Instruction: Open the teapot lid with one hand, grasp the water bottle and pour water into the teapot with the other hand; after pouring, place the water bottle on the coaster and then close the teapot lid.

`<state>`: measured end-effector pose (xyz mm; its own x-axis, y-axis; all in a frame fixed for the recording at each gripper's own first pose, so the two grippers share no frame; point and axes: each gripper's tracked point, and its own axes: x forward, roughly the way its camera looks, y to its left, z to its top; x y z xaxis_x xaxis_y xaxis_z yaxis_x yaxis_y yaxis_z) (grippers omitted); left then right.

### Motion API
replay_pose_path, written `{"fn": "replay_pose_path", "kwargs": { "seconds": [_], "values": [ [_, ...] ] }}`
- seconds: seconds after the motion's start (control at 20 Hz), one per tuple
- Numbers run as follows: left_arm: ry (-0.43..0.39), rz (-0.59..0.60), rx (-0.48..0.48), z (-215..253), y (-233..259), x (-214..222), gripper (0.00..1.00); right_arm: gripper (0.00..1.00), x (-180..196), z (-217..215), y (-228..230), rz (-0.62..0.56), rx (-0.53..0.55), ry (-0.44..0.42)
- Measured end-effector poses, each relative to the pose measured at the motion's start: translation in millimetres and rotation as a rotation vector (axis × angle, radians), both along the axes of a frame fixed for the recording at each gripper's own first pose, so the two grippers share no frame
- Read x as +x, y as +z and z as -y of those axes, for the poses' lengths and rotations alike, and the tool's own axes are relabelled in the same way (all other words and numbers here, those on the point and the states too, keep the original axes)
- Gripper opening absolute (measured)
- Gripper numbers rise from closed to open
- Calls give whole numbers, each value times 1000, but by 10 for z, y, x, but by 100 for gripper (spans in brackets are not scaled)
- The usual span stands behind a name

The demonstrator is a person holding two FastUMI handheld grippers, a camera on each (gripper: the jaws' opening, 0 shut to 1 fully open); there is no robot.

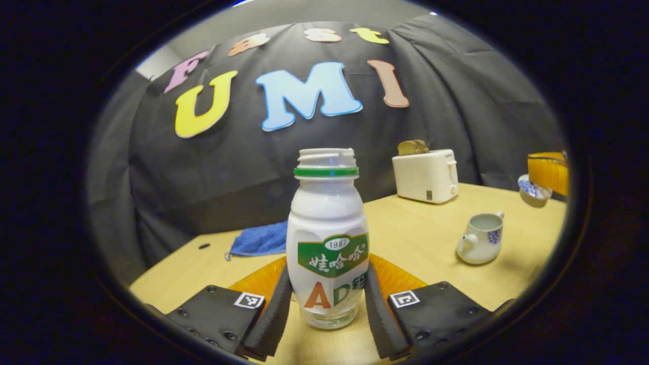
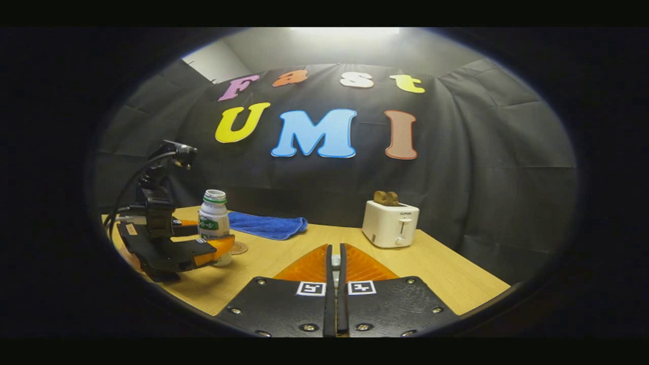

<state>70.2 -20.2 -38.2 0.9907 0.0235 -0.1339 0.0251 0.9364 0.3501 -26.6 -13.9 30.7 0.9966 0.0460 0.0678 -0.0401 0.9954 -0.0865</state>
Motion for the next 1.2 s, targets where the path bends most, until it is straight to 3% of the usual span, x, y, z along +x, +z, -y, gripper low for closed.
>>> {"fn": "replay_pose_path", "kwargs": {
  "seconds": [0.1, 0.55, 1.2],
  "values": [
    [-30, 45, 130, 127, 105, -36, 77, 1, -151, 149, -22, 6, 1, -31],
    [-168, 68, 535, 733, 72, 162, 80, 1, -494, 729, -287, -32, 50, -134],
    [-230, 12, 862, 1022, -260, 464, 80, 2, -490, 1042, -264, -37, 71, -187]
  ]
}}
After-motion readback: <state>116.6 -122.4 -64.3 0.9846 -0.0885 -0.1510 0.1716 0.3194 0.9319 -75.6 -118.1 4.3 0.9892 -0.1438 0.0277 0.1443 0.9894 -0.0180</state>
